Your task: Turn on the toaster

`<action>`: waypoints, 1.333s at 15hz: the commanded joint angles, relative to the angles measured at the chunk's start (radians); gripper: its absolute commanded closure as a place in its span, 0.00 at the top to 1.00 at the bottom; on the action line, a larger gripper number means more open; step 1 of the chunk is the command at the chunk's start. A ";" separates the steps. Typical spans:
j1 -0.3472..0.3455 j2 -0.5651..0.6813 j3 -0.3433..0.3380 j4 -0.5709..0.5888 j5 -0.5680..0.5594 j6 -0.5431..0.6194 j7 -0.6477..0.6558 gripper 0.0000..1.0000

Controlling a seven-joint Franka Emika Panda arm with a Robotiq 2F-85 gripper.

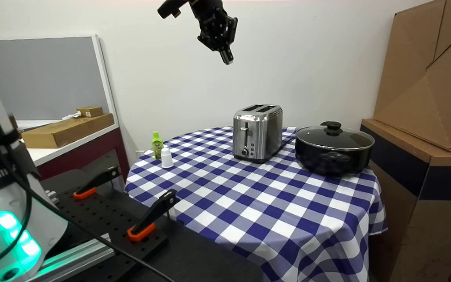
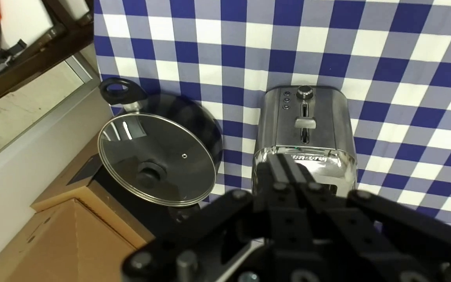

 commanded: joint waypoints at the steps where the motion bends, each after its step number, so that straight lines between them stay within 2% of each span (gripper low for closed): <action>1: -0.009 0.200 -0.003 0.156 -0.117 0.024 0.089 0.00; 4: 0.048 0.319 -0.037 0.253 -0.171 0.010 0.116 0.00; 10: 0.176 0.476 -0.124 0.381 -0.166 0.010 0.098 0.00; 20: 0.286 0.605 -0.242 0.432 -0.172 0.032 0.099 0.00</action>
